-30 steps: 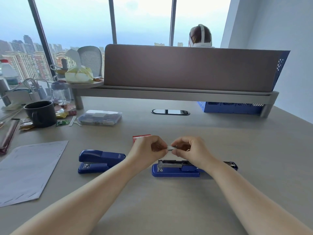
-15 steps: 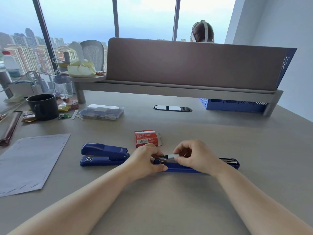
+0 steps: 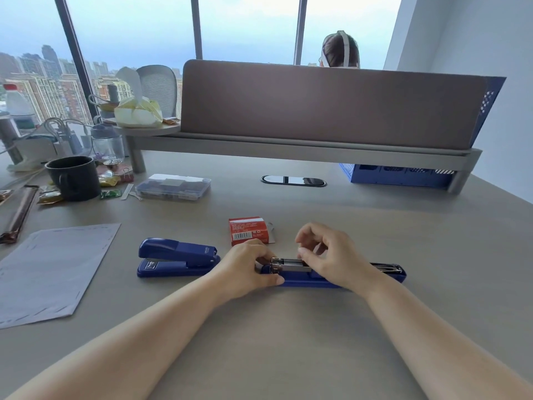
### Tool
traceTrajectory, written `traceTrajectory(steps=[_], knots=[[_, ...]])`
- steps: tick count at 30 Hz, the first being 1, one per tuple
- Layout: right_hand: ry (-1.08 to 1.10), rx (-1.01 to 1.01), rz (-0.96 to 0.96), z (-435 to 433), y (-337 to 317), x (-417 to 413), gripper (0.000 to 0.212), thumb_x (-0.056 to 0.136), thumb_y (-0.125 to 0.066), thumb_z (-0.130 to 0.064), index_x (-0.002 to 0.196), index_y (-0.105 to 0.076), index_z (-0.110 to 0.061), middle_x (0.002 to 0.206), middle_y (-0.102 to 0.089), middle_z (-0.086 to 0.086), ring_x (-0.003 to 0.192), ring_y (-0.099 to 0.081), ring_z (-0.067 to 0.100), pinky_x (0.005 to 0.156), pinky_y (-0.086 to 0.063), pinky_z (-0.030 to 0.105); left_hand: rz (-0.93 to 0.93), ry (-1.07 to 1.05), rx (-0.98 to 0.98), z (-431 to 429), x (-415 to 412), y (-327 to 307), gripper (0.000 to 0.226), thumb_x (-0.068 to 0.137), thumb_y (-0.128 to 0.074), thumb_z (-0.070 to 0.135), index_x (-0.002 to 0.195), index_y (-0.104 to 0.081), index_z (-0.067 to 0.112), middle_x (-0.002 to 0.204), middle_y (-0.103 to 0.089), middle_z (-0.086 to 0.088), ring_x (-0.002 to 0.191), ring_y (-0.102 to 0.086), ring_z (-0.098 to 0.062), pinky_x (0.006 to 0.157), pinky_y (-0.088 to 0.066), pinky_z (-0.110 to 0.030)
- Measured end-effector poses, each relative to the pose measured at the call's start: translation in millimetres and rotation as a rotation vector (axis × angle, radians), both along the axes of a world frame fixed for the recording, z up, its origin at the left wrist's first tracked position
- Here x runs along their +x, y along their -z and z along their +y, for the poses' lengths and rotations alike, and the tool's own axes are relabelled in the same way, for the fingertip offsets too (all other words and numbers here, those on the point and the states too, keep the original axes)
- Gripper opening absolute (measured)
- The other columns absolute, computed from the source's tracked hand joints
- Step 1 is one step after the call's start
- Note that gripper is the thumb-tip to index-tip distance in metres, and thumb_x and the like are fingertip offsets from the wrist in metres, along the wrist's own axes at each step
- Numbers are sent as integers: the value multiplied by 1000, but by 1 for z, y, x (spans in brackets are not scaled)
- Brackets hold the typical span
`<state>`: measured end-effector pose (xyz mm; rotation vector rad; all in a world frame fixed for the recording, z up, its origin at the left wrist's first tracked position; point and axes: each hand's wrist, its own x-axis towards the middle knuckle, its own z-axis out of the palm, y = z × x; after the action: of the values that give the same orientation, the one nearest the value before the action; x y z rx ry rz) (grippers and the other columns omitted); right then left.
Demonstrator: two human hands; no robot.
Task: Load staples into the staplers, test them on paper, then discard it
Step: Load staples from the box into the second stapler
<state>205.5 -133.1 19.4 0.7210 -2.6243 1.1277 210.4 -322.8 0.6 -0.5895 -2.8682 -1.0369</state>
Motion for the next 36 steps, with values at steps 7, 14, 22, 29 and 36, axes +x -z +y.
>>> traceTrajectory(steps=[7,14,22,29,36], knots=[[-25,76,90,0,4,2,21,84,-46,-26,96,-63,-29,64,-67,-13,52,-56,4,54,-40,11,-5,-4,-21,1,1,1,22,74,-71,37,86,-54,30,95,-55,10,78,-55,-7,65,-46,-14],[-81,64,17,-10,7,6,19,89,-51,-17,100,-62,-26,88,-73,-3,72,-61,2,67,-45,15,16,-7,-11,-1,2,3,29,73,-72,37,96,-62,22,95,-57,8,80,-58,-10,67,-48,-17],[119,7,-53,23,1,-10,20,87,-52,-12,75,-55,-28,74,-65,-6,64,-54,12,63,-44,21,63,-52,-50,5,-2,4,20,75,-70,36,85,-54,28,86,-52,14,69,-48,-3,56,-34,-10],[327,154,-133,79,21,2,16,79,-66,-35,75,-61,-20,76,-66,0,72,-59,19,68,-47,33,118,-72,-151,11,-6,9,22,83,-61,36,94,-56,17,93,-54,5,83,-49,-11,59,-33,-15],[348,133,-165,98,27,7,32,63,-81,-24,66,-51,-34,70,-61,-12,67,-58,12,67,-46,31,130,-52,-176,8,-9,8,15,85,-59,31,89,-48,22,93,-52,6,84,-48,-11,71,-34,-21]])
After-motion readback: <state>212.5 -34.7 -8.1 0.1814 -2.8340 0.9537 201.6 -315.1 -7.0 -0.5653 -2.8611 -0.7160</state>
